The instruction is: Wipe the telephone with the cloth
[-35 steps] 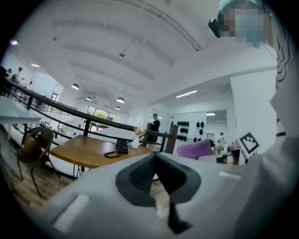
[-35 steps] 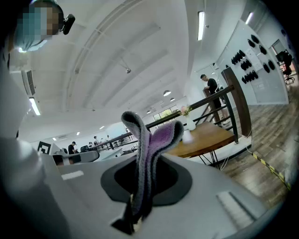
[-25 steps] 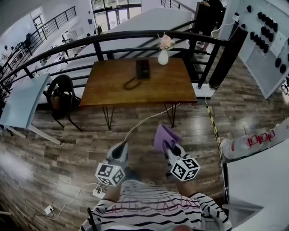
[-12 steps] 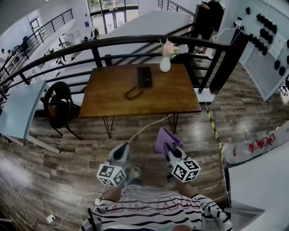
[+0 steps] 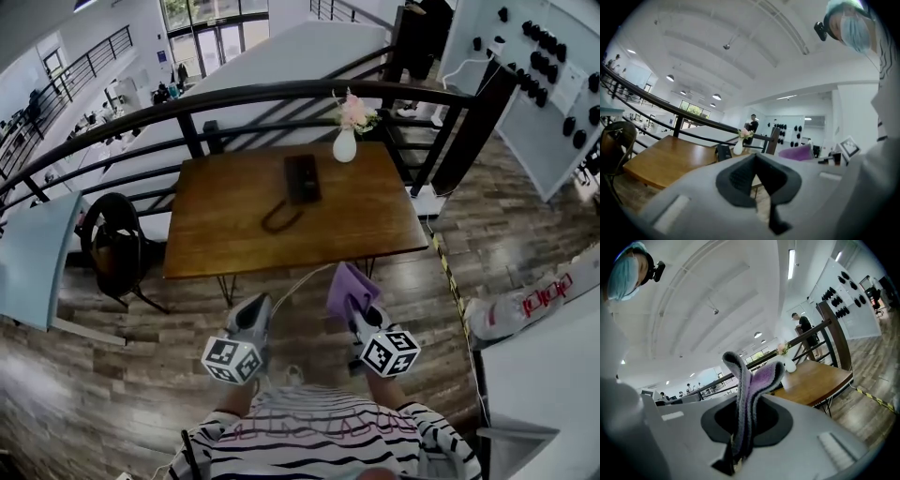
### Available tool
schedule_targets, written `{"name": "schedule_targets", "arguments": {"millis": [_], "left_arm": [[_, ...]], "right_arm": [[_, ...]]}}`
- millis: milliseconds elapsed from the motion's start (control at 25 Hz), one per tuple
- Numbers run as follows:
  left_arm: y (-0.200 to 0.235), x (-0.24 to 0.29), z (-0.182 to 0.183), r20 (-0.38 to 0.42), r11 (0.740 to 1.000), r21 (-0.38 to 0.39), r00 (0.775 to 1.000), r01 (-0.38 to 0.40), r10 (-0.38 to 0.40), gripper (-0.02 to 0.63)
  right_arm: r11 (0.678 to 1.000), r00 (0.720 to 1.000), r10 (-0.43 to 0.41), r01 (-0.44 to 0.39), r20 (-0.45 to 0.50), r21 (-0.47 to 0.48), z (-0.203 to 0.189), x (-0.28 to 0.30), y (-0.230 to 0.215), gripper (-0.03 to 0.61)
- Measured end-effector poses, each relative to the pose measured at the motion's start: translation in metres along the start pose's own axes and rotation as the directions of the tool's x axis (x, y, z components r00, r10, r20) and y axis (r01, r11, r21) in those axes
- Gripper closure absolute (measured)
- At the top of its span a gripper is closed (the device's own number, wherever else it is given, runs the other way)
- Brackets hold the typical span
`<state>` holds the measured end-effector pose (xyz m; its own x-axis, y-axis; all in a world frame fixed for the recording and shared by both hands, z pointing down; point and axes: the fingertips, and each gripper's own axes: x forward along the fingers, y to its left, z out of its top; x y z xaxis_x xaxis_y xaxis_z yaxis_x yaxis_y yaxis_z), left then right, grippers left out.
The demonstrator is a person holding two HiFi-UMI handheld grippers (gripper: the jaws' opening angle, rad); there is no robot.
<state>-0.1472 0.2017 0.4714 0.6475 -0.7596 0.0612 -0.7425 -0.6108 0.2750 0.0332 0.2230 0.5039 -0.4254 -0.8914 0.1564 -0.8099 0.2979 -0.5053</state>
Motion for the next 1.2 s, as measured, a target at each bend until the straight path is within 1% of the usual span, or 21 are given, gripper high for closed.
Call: {"name": "schedule_targets", "arguments": {"millis": [160,280,520,760,1080,1200], "left_arm": [[0.028,0.019,0.009,-0.007,0.999,0.01,0.999,0.034,-0.034,0.612],[0.047,0.034,0.01,-0.016,0.999,-0.003,0.999,0.041,-0.041,0.612],[0.054,0.075,0.003,-0.044,0.998,-0.035,0.997,0.059,-0.061,0.612],[0.068,0.122,0.015,-0.018,0.999,-0.03,1.0,0.019,-0.02,0.612],[0.066,0.214,0.02,0.005,1.0,-0.027,1.0,-0.006,0.006,0.612],[0.069,0.243,0.02,0.014,0.999,-0.038,1.0,-0.027,0.028,0.612]], "right_arm": [[1.0,1.0,-0.025,0.025,0.016,0.013,0.003,0.028,0.0,0.543],[0.999,0.999,-0.042,0.042,0.019,0.023,0.005,0.045,-0.004,0.543],[0.997,0.997,-0.073,0.072,0.009,0.035,0.022,0.066,-0.035,0.543],[0.999,0.999,-0.03,0.03,-0.018,0.033,0.042,0.109,-0.068,0.543],[0.999,0.997,0.044,-0.043,-0.063,0.013,0.081,0.156,-0.125,0.543],[0.997,0.994,0.073,-0.072,-0.086,0.014,0.092,0.174,-0.145,0.543]]}}
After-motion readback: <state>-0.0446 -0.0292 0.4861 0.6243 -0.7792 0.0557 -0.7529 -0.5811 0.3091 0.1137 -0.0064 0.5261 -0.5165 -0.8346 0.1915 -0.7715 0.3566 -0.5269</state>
